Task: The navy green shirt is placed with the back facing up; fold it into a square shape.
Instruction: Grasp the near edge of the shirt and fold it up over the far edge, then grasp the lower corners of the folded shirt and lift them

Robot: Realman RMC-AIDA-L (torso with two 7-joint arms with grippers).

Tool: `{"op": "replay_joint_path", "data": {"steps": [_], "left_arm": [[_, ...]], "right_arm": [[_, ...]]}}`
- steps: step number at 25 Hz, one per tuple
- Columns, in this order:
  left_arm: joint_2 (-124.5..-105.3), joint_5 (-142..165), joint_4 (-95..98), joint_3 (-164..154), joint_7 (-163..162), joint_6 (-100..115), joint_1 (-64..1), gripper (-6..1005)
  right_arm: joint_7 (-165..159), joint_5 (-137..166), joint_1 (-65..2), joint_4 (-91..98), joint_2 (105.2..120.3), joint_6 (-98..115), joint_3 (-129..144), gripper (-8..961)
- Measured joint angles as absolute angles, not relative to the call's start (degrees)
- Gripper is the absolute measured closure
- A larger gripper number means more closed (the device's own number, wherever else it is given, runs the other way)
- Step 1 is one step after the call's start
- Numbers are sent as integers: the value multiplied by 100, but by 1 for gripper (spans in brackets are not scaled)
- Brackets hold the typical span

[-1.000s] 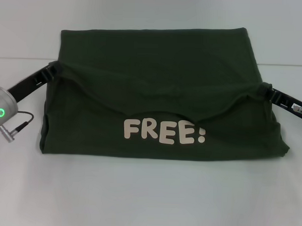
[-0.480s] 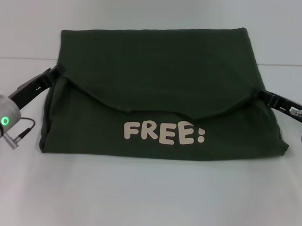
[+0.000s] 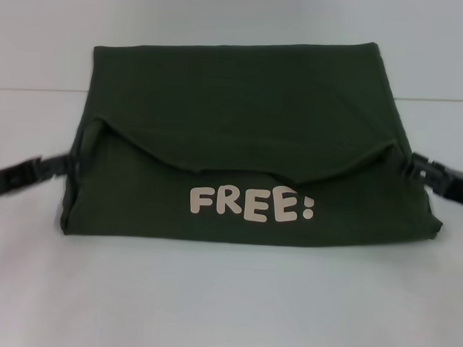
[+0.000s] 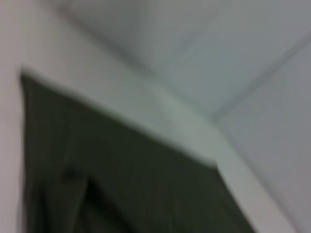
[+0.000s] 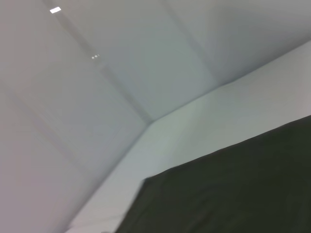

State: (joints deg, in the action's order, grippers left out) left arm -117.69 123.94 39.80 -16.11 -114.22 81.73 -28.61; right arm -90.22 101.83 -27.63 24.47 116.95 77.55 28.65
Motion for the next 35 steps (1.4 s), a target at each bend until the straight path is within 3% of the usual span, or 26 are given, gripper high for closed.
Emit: {"op": "replay_joint_path", "data": {"steps": [3,11,35], "left_arm": [[-11669,13128,4283,-1578,-11831,8463,-2896,238],[-11658,13574,4152,-1696,-11983,7927,-3065,224],[-11786,13598,3737,-2260,-11848,7168,-3185,223]], "right_arm": [[-9003,10292,-2648,2482,11669,8193,2918,77],[-8857,10336,-2616,2505,11729,8221,3103,9],[-8683,10336,-2695,2499,11768,7997,3671,10]]}}
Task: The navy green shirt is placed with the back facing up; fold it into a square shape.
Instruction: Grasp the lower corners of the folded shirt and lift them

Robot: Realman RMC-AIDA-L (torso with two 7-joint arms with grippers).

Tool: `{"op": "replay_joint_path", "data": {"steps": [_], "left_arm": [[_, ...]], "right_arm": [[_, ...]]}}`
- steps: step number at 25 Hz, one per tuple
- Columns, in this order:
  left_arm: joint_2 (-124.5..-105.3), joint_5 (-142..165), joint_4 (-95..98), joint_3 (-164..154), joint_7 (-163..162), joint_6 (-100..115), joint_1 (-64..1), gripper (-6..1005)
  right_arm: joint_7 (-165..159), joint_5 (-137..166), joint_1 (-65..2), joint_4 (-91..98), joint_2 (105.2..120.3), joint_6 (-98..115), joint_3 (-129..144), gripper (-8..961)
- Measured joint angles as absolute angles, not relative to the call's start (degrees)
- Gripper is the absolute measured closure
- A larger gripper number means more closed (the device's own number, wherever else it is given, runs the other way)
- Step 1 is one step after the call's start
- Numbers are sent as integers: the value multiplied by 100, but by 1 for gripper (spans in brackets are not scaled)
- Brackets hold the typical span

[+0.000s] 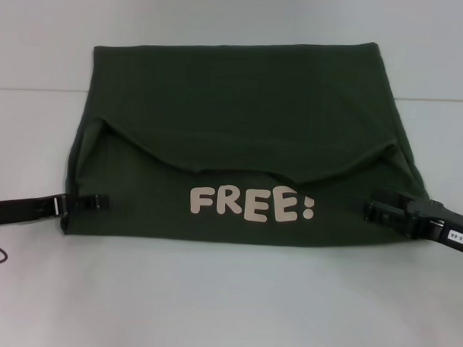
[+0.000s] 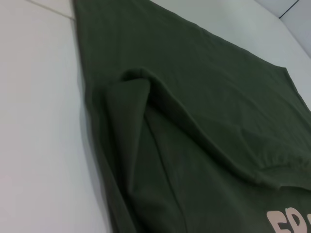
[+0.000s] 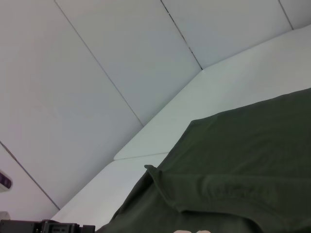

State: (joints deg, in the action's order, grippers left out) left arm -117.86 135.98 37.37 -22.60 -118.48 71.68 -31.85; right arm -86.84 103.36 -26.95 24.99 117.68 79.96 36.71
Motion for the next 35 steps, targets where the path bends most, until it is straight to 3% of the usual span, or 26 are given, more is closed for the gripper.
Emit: {"op": "replay_joint_path", "data": {"steps": [14,20,22,32,35], "left_arm": [[-11783,14024,3821,-2691,-12129,6966,-3317,235],[-11786,14069,3888,-2702,-12136,6897,-3316,376],[-11786,14073,3890,-2702,-12134,6903,-3315,604],[-11777,14060,3888,-2708,-12097,6957,-3335,793],[-11771,14038,3883,-2708,-12091,6969,-3341,856]], "right_arm": [[-8683,10335,-2768,2505,11785,7998,3683,9],[-8694,10335,-2755,2505,11786,8040,3676,10],[-8708,10335,-2755,2505,11786,8042,3675,10],[-8733,10336,-2786,2505,11782,8042,3683,10],[-8876,10377,-2787,2552,11715,8050,3705,10]]}}
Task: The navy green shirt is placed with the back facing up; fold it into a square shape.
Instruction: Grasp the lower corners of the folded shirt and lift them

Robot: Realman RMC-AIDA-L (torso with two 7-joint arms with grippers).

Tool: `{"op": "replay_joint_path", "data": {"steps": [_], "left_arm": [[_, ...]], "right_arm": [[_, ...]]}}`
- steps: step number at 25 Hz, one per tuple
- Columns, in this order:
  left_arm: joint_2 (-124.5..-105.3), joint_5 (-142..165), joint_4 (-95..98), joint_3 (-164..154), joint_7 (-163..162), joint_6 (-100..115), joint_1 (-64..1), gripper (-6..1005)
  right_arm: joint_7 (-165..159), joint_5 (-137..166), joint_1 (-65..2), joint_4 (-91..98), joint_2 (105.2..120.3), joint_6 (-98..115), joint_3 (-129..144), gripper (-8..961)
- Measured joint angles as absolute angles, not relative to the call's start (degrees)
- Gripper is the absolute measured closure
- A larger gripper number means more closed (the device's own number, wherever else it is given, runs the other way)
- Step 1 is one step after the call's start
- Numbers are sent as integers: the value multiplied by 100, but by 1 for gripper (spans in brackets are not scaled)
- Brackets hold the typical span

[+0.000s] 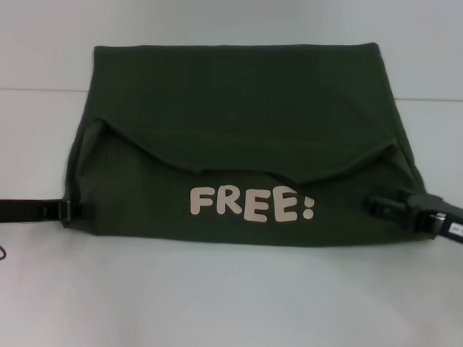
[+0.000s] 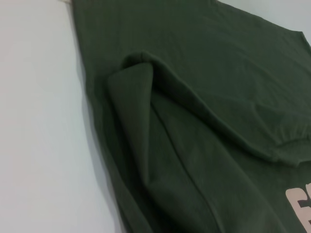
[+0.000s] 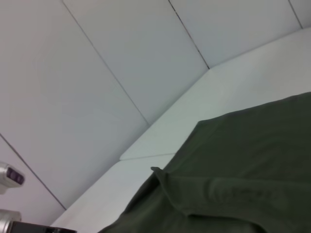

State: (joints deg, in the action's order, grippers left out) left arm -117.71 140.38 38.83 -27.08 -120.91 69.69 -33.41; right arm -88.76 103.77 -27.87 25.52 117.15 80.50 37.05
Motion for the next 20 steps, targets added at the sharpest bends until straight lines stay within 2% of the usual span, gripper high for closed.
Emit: {"op": "replay_joint_path", "data": {"steps": [4,8,11,13,16,20], "left_arm": [[-11759,14019,3879,-2704,-12064,7048,-3369,954],[-11748,13940,3881,-2678,-11989,7113,-3396,954],[-11743,13901,3863,-2672,-11892,7118,-3400,953],[-11742,13865,3860,-2676,-11857,7130,-3401,953],[-11742,13833,3878,-2664,-11807,7199,-3402,953],[-11742,13814,3883,-2654,-11789,7225,-3401,954]], "right_arm": [[-10129,10853,-2732,3377,11534,8426,3718,10],[-12464,11976,-2834,4647,11267,8912,3726,13],[-13711,12887,-3139,5086,10994,9257,3650,15],[-14107,13386,-3334,5217,10902,9334,3566,18],[-14437,14262,-3606,5287,10898,9290,3537,24],[-14457,14767,-3837,5005,11021,8907,3601,31]]}}
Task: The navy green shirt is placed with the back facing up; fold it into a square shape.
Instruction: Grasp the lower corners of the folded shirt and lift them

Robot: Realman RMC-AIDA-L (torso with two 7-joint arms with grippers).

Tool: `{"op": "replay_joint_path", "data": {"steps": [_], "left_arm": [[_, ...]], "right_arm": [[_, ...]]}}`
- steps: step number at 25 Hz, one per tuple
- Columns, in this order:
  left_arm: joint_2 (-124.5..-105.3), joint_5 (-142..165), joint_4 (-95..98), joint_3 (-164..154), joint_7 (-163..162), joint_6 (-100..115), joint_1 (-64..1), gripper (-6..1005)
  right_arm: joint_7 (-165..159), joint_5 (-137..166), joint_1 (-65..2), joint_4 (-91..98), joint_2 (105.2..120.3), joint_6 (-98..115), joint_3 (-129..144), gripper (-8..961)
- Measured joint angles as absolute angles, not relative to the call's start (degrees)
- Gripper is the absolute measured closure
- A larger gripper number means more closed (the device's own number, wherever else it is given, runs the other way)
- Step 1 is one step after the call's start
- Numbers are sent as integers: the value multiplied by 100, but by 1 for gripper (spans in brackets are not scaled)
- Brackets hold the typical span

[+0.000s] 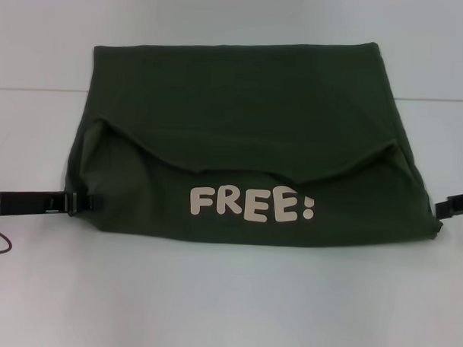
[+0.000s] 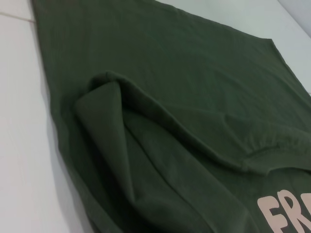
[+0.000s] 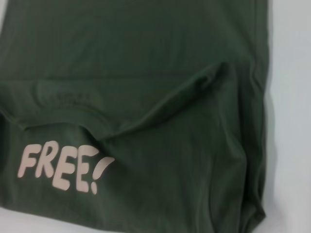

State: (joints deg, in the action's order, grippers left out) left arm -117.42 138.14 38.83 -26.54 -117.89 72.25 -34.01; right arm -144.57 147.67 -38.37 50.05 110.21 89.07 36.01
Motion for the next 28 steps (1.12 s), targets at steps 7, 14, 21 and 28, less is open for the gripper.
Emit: {"op": "replay_joint_path", "data": {"steps": [7,14,21,28], "left_arm": [[-11742,13810,3885,-2654,-11768,7229,-3402,954],[-11744,13754,3885,-2654,-11720,7250,-3399,954],[-11751,13689,3885,-2654,-11699,7267,-3387,954],[-11751,13683,3885,-2655,-11698,7269,-3384,953]], "right_arm": [[-14374,14751,-4033,4359,11076,8095,3818,66],[-14230,14724,-4194,3998,11176,7643,3909,85],[-14205,14749,-4233,3943,11254,7462,3938,86],[-14199,14748,-4274,3910,11334,7420,4076,85]]}}
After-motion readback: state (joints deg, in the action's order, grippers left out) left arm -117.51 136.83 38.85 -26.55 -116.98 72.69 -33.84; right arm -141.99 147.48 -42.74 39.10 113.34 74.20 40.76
